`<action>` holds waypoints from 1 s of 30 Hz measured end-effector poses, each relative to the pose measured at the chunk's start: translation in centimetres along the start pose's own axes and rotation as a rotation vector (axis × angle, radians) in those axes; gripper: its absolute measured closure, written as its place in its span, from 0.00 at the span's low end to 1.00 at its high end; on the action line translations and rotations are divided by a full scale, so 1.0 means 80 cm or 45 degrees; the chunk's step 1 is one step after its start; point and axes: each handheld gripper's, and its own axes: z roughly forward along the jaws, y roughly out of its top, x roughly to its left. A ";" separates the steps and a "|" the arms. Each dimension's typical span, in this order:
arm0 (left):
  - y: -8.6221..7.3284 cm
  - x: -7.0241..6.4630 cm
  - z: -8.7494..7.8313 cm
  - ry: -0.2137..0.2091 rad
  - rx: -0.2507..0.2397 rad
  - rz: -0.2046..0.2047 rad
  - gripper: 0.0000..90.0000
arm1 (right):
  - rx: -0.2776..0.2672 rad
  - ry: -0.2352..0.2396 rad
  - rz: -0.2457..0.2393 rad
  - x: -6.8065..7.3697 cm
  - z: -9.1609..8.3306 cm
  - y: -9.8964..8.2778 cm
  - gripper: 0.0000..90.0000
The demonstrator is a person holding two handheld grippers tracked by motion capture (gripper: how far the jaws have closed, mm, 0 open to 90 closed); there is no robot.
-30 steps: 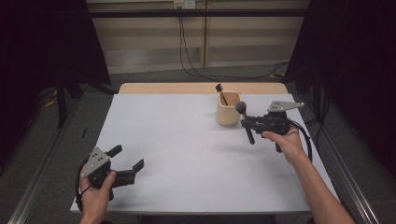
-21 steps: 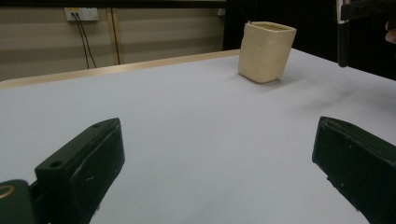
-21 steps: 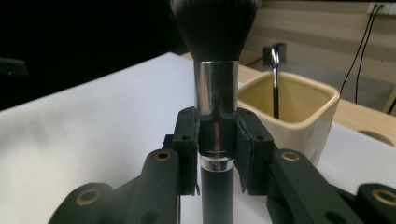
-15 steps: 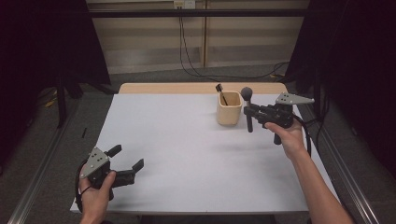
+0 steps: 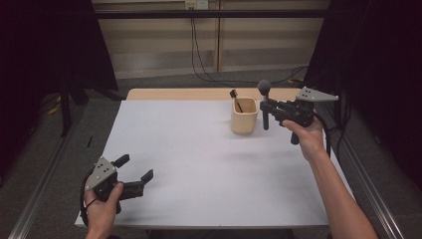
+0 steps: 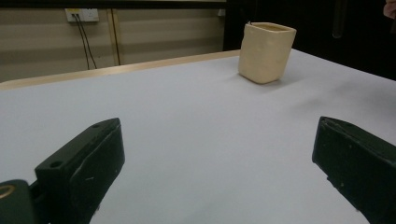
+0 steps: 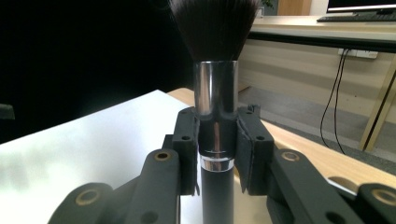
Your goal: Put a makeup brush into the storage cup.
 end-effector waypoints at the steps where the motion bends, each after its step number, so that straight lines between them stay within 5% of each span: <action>1: 0.000 0.000 0.000 0.000 0.000 -0.001 0.03 | -0.004 0.004 -0.002 0.000 0.001 0.003 0.81; 30: 0.000 0.000 0.001 -0.008 -0.003 0.004 0.03 | -0.017 -0.133 -0.015 -0.023 0.057 0.034 0.81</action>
